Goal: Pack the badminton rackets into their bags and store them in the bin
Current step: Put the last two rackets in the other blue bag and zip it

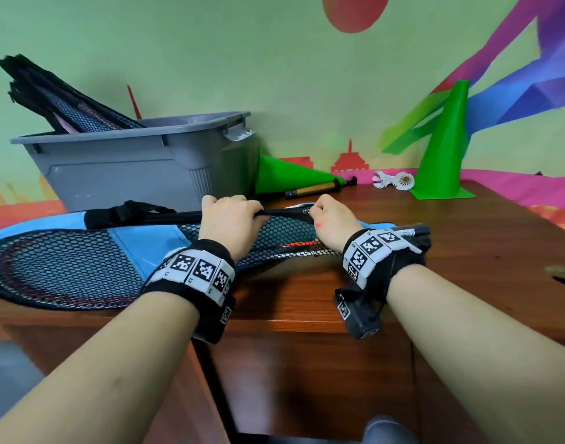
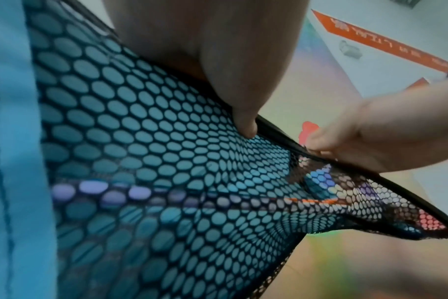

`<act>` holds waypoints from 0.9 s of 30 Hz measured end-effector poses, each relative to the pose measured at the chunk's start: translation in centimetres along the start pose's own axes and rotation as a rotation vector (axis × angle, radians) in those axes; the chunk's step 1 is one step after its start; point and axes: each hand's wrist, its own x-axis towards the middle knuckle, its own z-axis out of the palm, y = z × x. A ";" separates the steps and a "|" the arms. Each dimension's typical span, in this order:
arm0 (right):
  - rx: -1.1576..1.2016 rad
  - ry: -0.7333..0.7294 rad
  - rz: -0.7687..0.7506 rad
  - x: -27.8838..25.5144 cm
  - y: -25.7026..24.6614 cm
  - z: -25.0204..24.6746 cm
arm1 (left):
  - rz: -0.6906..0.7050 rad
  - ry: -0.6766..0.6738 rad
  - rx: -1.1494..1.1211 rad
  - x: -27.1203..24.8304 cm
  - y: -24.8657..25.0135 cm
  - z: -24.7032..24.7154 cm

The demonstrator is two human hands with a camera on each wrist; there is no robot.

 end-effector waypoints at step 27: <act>-0.351 0.063 0.029 1.2 5.0 -2.9 | 0.142 -0.188 -0.373 -0.4 1.3 -0.1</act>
